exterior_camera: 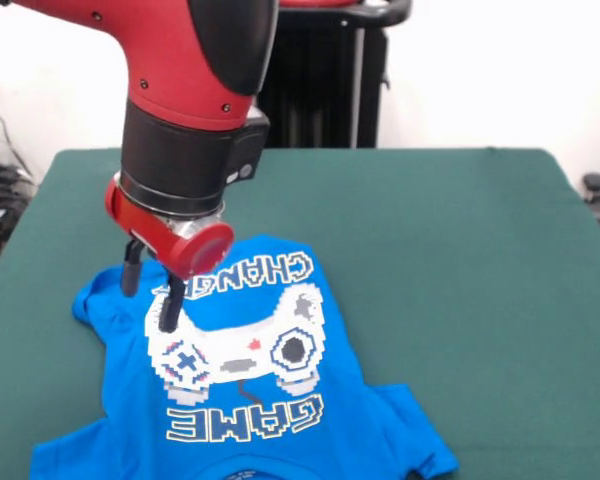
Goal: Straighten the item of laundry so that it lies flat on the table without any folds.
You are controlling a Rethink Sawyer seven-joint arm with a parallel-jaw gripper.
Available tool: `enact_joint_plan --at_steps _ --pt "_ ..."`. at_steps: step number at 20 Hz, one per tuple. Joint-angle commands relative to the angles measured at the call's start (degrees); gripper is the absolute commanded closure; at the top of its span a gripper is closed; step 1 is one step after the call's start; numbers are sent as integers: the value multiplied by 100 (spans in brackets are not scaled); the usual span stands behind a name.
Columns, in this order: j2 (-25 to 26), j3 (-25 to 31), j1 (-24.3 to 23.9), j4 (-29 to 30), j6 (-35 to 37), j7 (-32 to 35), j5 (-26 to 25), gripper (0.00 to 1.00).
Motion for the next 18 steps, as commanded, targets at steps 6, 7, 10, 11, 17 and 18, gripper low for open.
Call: enact_joint_plan --at_steps 6,7,10,11,17,18 --pt "-133 404 -276 1043 -41 -1359 -522 0" --pt "-150 429 -323 1083 -35 -1382 -531 0" --pt "-133 539 -463 1207 -54 -1404 -551 0" --pt "-107 568 -506 1231 -90 -1394 -570 0" --pt "123 688 -682 1298 -246 -1360 -660 0" --pt "149 718 -718 1321 -275 -1369 -658 0"
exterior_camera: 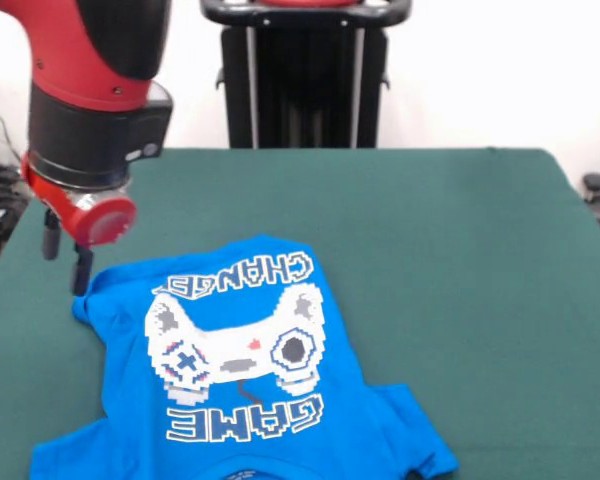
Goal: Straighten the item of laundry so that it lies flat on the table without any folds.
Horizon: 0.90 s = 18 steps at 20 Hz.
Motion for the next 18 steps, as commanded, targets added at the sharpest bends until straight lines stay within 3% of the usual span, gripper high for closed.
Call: enact_joint_plan --at_steps 1,18 --pt "357 748 -62 962 -322 -1359 -324 0" --pt "338 1327 -563 1507 -1125 -1068 -169 0"
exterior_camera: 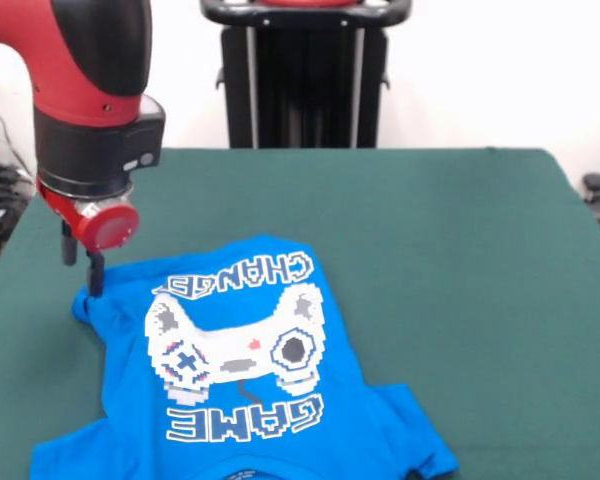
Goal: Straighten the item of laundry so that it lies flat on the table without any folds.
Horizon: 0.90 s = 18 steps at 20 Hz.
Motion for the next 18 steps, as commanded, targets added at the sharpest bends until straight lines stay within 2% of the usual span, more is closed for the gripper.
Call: enact_joint_plan --at_steps 1,10,18 --pt "303 985 -64 879 -585 -1048 -185 0" --pt "573 839 41 572 -543 -989 -437 0" --pt "620 782 109 417 -109 -1073 -550 0"
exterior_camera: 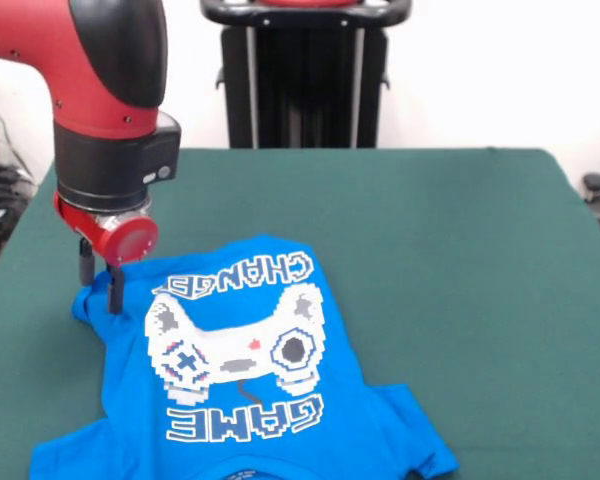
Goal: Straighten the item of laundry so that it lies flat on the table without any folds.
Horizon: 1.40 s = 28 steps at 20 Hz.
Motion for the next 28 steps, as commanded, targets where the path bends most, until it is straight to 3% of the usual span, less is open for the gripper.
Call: enact_joint_plan --at_steps 1,15,28 --pt "549 474 282 265 387 -1057 -312 0" --pt "453 386 330 281 772 -1207 -337 0" --pt "-18 207 492 301 1361 -1286 -403 0"
